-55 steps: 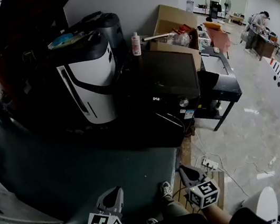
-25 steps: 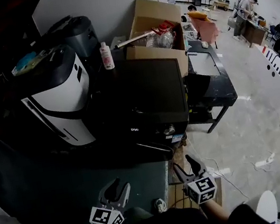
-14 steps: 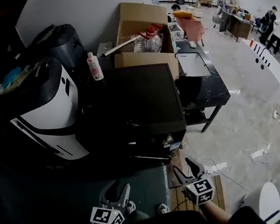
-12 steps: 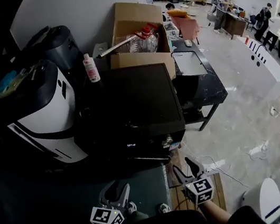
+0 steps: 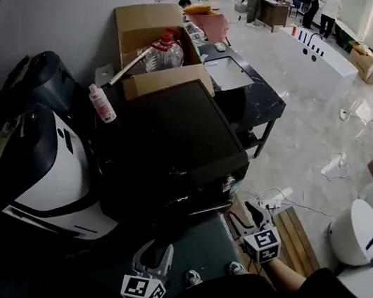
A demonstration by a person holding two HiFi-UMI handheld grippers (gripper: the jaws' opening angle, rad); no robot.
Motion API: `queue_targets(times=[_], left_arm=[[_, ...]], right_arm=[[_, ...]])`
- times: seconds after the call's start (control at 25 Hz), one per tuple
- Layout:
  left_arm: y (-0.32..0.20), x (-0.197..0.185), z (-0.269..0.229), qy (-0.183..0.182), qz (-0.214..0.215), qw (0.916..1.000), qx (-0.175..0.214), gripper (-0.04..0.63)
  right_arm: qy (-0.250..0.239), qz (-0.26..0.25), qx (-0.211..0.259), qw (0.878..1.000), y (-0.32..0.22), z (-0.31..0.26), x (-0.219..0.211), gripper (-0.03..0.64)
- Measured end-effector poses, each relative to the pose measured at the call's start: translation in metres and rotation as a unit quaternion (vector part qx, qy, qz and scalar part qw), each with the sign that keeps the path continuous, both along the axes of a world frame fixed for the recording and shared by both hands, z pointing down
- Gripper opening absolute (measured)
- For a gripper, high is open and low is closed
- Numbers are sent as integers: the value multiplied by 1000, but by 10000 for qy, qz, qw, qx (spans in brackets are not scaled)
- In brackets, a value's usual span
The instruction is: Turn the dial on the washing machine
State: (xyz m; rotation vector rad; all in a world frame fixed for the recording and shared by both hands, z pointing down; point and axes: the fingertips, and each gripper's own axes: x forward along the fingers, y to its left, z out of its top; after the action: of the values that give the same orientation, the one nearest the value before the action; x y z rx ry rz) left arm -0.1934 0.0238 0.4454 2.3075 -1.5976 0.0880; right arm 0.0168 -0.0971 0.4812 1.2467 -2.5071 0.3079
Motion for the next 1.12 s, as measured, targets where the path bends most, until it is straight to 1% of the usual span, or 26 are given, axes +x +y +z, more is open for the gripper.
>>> queue_targets(times=[0.16,0.32,0.4,0.52,0.64,0.8,0.92,1.12], left_arm=[[-5,-14,5,-31,461,9989,-69,144],[-9,-18,8,-77,928,9956,-100,143],[-11,-19,11,-84,1065,9942,-128,143],[-18,-17,17,-81,1206,9925,-154,143],[-27,-13,23,-75,1203,9926,-166,143],[-39,-5,26,-101,1064,9942,-139,144],[-46,0,28,-113,977,9950,-169,143],[-60,9,39,-159,977,9948,-248,143]], right_arm=[[249,300,90,9992,-6,12,-10,229],[478,571,177,9971,-19,24,-11,233],[586,659,130,9960,-24,29,-11,235],[745,714,185,9945,-38,39,-12,244],[942,631,291,9931,-54,45,-13,252],[1213,301,505,9909,-75,55,-18,267],[1437,156,590,9877,-88,58,-22,272],[1580,137,661,9851,-103,87,-18,272]])
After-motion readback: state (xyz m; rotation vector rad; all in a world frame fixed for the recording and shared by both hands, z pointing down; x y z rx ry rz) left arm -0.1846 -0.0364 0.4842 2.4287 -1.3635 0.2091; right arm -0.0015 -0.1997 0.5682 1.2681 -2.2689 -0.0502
